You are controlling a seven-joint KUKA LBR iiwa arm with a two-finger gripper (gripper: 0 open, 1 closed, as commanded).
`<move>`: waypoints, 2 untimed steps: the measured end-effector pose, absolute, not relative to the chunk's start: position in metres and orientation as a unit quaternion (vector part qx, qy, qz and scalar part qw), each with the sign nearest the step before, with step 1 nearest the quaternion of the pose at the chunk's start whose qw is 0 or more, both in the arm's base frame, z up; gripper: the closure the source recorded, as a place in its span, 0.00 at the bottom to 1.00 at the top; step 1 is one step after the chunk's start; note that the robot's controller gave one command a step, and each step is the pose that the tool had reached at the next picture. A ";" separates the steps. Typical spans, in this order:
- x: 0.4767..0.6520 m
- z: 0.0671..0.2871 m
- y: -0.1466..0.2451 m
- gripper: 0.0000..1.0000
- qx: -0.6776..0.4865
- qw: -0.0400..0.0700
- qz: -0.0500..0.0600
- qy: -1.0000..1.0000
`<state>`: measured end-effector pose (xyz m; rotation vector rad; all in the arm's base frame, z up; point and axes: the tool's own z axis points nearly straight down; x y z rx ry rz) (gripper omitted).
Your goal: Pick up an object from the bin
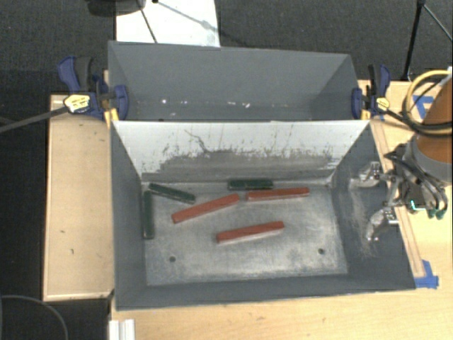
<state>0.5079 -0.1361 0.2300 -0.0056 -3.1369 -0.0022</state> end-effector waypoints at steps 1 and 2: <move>0.510 0.234 -0.136 0.00 0.000 -0.002 0.000 -1.000; 0.547 0.178 -0.116 0.00 -0.004 -0.005 0.001 -1.000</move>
Offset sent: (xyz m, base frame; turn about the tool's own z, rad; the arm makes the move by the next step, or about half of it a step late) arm 0.0747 0.0445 -0.1211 0.0096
